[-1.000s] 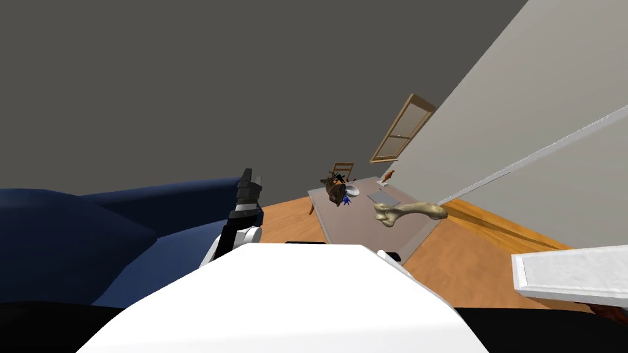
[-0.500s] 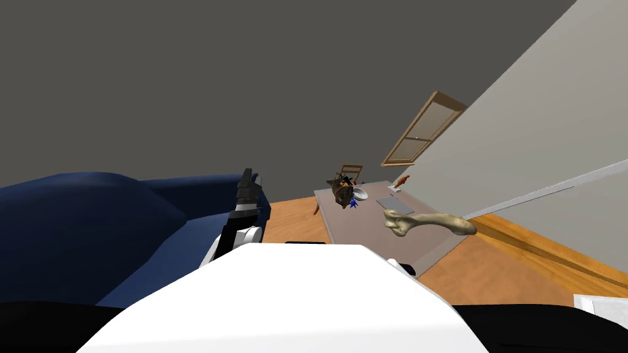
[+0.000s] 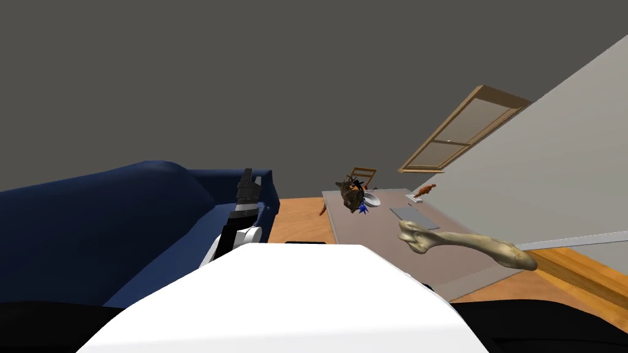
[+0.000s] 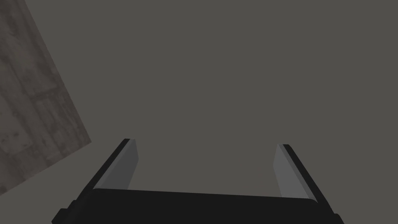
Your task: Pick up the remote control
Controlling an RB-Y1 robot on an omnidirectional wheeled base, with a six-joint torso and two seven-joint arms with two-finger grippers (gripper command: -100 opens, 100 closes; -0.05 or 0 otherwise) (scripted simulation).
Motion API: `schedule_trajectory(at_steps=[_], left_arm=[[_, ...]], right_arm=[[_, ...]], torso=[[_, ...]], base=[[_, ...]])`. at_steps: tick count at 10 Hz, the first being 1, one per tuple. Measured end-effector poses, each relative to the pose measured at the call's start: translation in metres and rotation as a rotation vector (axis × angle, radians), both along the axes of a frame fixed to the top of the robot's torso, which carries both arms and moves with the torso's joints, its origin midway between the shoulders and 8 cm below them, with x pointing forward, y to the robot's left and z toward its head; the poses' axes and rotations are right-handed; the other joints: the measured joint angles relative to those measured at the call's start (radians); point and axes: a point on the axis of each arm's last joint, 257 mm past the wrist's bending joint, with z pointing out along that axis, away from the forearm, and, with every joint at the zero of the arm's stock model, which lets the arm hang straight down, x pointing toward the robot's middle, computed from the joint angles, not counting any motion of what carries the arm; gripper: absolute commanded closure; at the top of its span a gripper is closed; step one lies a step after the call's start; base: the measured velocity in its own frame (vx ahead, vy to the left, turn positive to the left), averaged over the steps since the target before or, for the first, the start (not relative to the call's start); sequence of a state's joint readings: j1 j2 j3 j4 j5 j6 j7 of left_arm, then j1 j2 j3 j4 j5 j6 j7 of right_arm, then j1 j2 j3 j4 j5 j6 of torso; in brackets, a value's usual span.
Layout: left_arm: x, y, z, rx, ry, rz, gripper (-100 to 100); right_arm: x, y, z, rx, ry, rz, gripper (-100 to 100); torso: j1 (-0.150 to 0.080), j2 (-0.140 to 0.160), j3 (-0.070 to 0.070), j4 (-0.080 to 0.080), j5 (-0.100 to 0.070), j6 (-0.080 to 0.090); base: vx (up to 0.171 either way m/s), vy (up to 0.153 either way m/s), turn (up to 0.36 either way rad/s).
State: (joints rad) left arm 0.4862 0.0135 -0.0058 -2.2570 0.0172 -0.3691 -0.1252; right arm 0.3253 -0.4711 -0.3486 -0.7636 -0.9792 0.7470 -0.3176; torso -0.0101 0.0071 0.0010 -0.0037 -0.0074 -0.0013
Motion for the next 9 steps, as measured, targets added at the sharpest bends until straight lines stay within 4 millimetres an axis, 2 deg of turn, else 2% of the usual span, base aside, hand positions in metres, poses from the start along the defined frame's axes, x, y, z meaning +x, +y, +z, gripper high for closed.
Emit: schedule_trajectory(at_steps=[1,2,4,5,6,8,9], left_arm=[[0.000,0.000,0.000,0.000,0.000,0.000,0],[0.000,0.000,0.000,0.000,0.000,0.000,0],[0.000,0.000,0.000,0.000,0.000,0.000,0],[0.000,0.000,0.000,0.000,0.000,0.000,0],[0.000,0.000,0.000,0.000,0.000,0.000,0],[0.000,0.000,0.000,0.000,0.000,0.000,0],[0.000,0.000,0.000,0.000,0.000,0.000,0]], right_arm=[[-0.009,-0.004,0.002,-0.001,-0.001,-0.023,100],[-0.012,-0.009,0.005,-0.008,-0.010,-0.042,100],[-0.038,-0.021,0.007,-0.013,-0.005,-0.097,100],[-0.038,-0.025,0.010,-0.020,-0.013,-0.110,100],[-0.055,-0.027,0.013,-0.023,-0.007,-0.139,100],[-0.066,-0.036,0.018,-0.033,-0.016,-0.178,100],[-0.066,-0.037,0.019,-0.035,-0.016,-0.179,0]], torso=[[0.000,0.000,0.000,0.000,0.001,0.001],[-0.001,-0.001,0.000,0.000,0.001,0.002],[-0.001,0.000,0.000,0.000,0.001,0.001],[-0.001,-0.001,-0.001,0.000,0.001,0.002],[0.000,-0.001,0.000,0.000,0.001,0.001],[-0.001,-0.001,-0.001,0.000,0.002,0.003],[-0.001,-0.002,-0.001,0.000,0.001,0.002]], base=[[-0.017,0.016,0.006],[-0.033,0.033,0.298],[-0.023,0.020,0.182],[-0.018,0.034,0.324],[-0.025,0.035,0.272],[-0.009,0.010,0.023],[0.000,0.000,0.000]])
